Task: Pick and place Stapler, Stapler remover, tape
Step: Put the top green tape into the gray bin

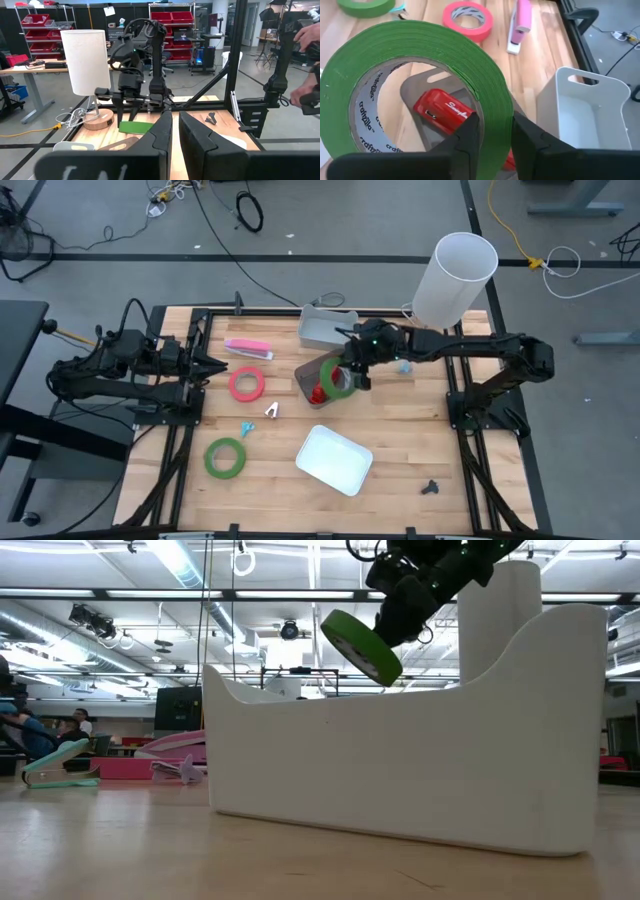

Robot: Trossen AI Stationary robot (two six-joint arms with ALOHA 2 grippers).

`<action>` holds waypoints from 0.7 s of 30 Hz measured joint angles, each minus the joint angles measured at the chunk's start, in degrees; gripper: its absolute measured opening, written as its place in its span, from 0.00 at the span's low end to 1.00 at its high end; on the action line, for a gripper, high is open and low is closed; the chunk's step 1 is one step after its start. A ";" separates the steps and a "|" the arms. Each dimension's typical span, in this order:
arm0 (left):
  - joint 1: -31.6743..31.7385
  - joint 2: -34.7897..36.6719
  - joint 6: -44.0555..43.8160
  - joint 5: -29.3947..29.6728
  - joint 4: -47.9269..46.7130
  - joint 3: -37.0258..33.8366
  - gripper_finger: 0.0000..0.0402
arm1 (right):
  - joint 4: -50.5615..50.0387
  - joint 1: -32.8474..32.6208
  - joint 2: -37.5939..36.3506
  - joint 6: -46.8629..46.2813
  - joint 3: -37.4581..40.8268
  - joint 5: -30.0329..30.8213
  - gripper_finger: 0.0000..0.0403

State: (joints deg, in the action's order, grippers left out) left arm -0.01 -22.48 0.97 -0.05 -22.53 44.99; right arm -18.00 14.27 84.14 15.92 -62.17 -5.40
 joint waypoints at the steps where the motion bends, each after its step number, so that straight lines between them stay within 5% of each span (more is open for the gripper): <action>1: -0.02 -0.02 0.00 0.00 -0.02 0.00 0.09 | 0.00 0.33 0.00 0.08 0.00 -0.01 0.22; 13: 0.00 -0.02 0.00 0.01 0.01 0.00 0.09 | 9.70 5.62 0.00 0.59 0.00 13.37 0.22; 21: -0.02 -0.02 0.00 0.00 -0.01 0.00 0.09 | 15.40 9.34 0.00 0.61 0.00 15.49 0.22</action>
State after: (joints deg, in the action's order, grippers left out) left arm -0.03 -22.50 0.97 -0.05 -22.54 44.99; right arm -2.60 23.61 84.14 16.53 -62.17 10.09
